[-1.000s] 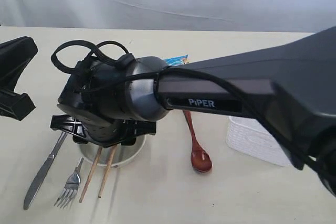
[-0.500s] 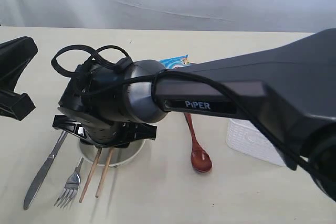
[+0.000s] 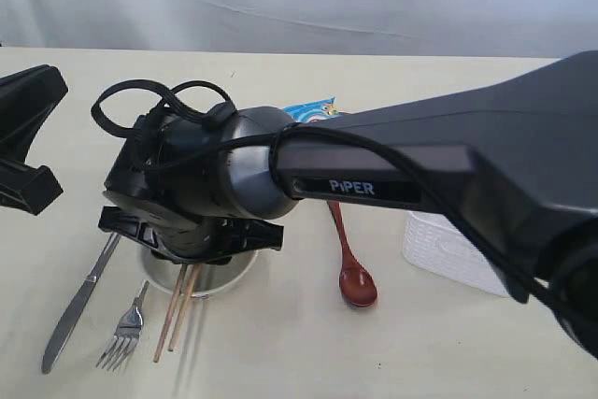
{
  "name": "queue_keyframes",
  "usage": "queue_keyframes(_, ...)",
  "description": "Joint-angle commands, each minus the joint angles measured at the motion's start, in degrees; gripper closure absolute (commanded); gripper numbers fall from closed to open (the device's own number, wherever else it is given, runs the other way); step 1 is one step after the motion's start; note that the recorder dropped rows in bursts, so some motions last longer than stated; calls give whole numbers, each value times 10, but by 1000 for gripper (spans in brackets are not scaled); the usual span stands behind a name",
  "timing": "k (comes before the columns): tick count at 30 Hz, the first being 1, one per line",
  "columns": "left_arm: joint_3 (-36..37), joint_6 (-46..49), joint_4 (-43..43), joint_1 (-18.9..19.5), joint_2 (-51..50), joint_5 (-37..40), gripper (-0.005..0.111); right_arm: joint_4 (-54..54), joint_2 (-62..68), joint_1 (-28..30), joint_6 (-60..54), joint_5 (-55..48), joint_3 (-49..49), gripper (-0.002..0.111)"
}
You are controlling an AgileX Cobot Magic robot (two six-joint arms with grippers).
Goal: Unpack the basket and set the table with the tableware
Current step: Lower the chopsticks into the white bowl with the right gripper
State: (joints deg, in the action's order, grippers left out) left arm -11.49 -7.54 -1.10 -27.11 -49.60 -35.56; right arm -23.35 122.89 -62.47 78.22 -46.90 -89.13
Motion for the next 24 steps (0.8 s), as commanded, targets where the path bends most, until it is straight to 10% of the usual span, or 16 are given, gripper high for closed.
queue_keyframes(1,3,2,-2,-1,3,-1,107,-6,-1,4,5,-20,-2,77)
queue_keyframes(17,3,2,-2,-1,3,-1,107,-4,-1,4,2,-14,-2,77)
queue_keyframes(24,3,2,-2,-1,3,-1,107,-4,-1,4,2,-14,-2,102)
